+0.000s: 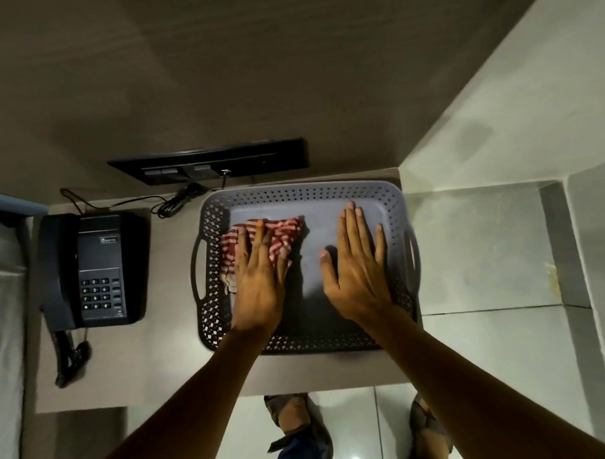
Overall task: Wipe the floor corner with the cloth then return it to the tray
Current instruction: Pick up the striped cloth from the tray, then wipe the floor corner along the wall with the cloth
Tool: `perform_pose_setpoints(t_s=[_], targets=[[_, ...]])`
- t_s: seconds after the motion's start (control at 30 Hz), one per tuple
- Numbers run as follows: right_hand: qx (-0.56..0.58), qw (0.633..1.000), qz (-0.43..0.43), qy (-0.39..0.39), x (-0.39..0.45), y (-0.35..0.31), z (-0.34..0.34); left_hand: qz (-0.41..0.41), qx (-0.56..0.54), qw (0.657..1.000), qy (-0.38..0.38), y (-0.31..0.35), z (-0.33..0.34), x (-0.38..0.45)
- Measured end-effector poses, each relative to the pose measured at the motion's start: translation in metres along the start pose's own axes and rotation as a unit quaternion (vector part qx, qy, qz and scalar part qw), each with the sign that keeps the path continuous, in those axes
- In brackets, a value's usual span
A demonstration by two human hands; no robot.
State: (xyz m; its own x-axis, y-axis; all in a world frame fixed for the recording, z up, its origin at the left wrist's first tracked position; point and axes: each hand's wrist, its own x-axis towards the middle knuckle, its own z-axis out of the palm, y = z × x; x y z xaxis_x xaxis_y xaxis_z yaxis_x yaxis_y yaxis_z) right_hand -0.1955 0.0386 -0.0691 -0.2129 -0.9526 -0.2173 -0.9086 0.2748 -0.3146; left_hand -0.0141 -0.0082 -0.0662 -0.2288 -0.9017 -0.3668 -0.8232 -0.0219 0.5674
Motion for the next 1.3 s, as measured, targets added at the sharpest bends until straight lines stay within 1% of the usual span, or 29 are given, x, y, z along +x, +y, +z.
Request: perform_pose_setpoints(t_s=[0.03,0.1,0.17,0.2,0.27,0.3,0.43,0.5,0.57,0.63,0.7,0.77,0.87,0.93,1.0,1.17,1.3], targets=[[0.019,1.000,0.005,0.013,-0.006,-0.002,-0.009,-0.013,-0.032,0.999,0.013,0.010,-0.001,-0.004],[0.061,0.995,-0.013,0.080,-0.023,-0.004,-0.026,-0.014,-0.060,0.997,0.045,0.032,-0.003,-0.016],[0.129,0.979,-0.051,0.151,-0.046,0.004,-0.043,0.003,-0.091,0.994,0.067,0.061,-0.004,-0.033],[0.179,0.969,-0.057,0.160,-0.057,0.012,-0.051,0.012,-0.114,0.991,0.073,0.078,-0.004,-0.043],[0.269,0.951,-0.043,0.143,-0.076,0.032,-0.071,0.023,-0.172,0.982,0.080,0.110,-0.004,-0.062],[0.294,0.946,-0.022,0.138,-0.086,0.046,-0.081,0.029,-0.197,0.976,0.084,0.128,-0.003,-0.069],[0.312,0.933,0.082,0.159,-0.124,0.122,-0.106,0.036,-0.247,0.962,0.114,0.199,0.018,-0.095],[0.312,0.928,0.114,0.171,-0.145,0.166,-0.114,0.052,-0.262,0.955,0.132,0.236,0.040,-0.106],[0.306,0.929,0.132,0.162,-0.168,0.210,-0.118,0.057,-0.292,0.943,0.147,0.275,0.073,-0.115],[0.305,0.929,0.151,0.146,-0.193,0.253,-0.117,0.022,-0.350,0.924,0.149,0.313,0.115,-0.129],[0.307,0.928,0.156,0.142,-0.214,0.300,-0.112,-0.023,-0.377,0.911,0.163,0.346,0.166,-0.142],[0.287,0.937,0.148,0.134,-0.228,0.348,-0.103,-0.052,-0.404,0.900,0.157,0.367,0.222,-0.148],[0.258,0.947,0.156,0.112,-0.252,0.423,-0.077,-0.107,-0.406,0.901,0.104,0.387,0.308,-0.150],[0.241,0.952,0.151,0.114,-0.265,0.460,-0.055,-0.122,-0.406,0.902,0.081,0.391,0.354,-0.144],[0.232,0.956,0.146,0.107,-0.271,0.492,-0.023,-0.094,-0.398,0.911,0.056,0.389,0.400,-0.132],[0.204,0.959,0.190,0.058,-0.258,0.552,0.072,-0.017,-0.338,0.941,0.005,0.376,0.504,-0.082],[0.185,0.963,0.180,0.075,-0.242,0.598,0.154,0.046,-0.323,0.945,0.016,0.359,0.584,-0.038]])
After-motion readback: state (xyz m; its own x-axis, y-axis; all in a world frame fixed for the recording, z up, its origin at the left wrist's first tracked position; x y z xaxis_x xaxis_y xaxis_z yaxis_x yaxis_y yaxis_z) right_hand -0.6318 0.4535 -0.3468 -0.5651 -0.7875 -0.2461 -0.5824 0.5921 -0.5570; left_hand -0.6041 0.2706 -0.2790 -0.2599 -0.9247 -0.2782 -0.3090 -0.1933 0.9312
